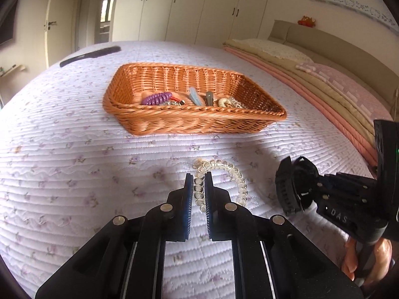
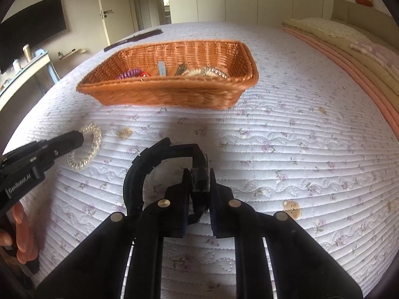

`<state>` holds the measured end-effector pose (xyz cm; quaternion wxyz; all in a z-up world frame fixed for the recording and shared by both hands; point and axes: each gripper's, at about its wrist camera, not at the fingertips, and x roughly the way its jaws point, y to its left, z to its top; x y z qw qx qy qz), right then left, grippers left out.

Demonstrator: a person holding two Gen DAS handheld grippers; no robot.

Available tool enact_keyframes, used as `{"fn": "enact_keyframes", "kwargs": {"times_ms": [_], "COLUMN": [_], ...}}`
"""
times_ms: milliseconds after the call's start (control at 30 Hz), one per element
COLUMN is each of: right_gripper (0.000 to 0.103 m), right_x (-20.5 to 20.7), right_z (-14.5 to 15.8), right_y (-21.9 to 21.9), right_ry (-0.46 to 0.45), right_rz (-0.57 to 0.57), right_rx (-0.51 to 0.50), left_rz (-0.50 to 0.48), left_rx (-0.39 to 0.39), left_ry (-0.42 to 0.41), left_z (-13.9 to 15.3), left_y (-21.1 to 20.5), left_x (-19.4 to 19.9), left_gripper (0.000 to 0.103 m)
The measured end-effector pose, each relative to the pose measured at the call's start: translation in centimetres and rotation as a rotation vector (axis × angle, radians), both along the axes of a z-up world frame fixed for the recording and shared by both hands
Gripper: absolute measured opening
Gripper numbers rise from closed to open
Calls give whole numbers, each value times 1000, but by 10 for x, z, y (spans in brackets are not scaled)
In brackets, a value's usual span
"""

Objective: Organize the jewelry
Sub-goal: 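Carry the black watch and pearl bracelet into the basket and open both tools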

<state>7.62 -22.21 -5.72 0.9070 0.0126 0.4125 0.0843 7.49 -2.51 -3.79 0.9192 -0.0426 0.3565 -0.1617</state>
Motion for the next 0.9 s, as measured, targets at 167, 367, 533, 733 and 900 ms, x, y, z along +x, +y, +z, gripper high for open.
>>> {"fn": "enact_keyframes", "kwargs": {"times_ms": [167,367,533,733,900], "right_gripper": [11,12,11,11,11], "right_x": [-5,-8,-1,42,104], "right_z": [18,56,91,120,122], "right_y": [5,12,15,18,23], "right_ry": [-51,-145,-221,-264,-228], "right_rz": [-11,-3,15,35,33], "right_rx": [2,8,34,72,92], "left_rz": [-3,-4,-5,5,29], "left_rx": [-5,-17,-8,7,-10], "left_ry": [-30,-99,-175,-241,-231], "left_z": [8,34,66,95,99], "left_y": [7,13,14,12,15], "left_x": [-12,-19,-13,21,72], "left_gripper": [8,8,8,8,8]}}
